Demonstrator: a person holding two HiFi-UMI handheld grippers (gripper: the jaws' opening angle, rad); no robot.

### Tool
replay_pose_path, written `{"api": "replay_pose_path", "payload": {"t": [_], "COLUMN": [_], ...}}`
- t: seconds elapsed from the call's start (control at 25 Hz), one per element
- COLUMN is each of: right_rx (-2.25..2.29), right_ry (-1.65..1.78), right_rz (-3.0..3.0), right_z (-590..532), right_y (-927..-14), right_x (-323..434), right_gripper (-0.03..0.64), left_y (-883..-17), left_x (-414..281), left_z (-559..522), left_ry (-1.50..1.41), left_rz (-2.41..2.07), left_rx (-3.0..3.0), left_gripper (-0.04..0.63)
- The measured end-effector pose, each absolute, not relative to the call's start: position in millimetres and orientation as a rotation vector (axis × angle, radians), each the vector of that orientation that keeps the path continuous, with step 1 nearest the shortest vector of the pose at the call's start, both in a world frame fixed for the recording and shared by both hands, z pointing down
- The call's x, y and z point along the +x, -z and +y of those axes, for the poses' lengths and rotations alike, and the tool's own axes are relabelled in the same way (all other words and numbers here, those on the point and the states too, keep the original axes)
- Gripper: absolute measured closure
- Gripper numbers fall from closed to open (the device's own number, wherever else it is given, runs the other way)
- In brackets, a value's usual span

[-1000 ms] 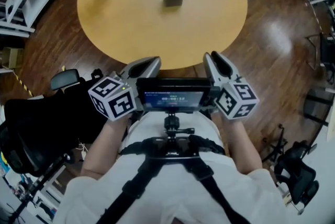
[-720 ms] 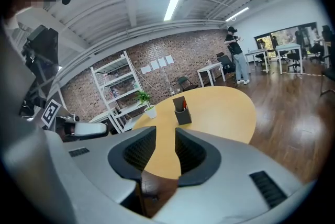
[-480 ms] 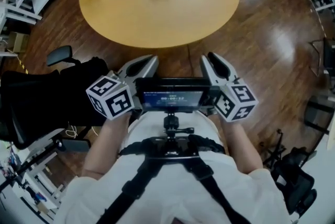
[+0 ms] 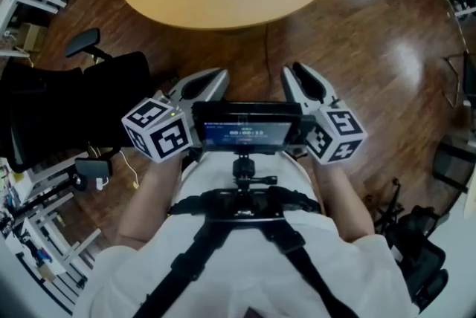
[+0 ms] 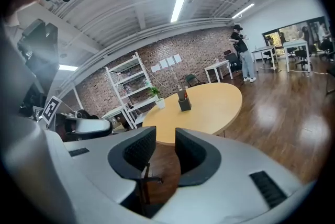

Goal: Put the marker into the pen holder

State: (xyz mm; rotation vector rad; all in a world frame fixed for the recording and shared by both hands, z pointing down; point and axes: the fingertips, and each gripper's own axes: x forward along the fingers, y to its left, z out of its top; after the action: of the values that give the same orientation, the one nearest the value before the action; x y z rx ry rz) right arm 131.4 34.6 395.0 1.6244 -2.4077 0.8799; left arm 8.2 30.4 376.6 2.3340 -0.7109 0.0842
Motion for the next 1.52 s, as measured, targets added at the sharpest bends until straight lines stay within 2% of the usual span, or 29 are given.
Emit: {"api": "replay_pose_path", "payload": {"t": [1.0, 1.52], "right_rx": [1.591, 1.608], "right_ry": [-0.852, -0.849], "right_rz": [-2.428, -2.414], "right_z": [20, 33], "right_y": [-382, -380], "right_x": [55, 38], "right_gripper": [0.511, 0.555], "left_y": [-364, -371], "left_x": [-49, -52], "left_z": [27, 41], "left_ry": [-0.143, -0.159], "left_rz": [-0.692, -0.642], "left_rx": [2.356, 2.353], "left_gripper": [0.603, 0.603]}}
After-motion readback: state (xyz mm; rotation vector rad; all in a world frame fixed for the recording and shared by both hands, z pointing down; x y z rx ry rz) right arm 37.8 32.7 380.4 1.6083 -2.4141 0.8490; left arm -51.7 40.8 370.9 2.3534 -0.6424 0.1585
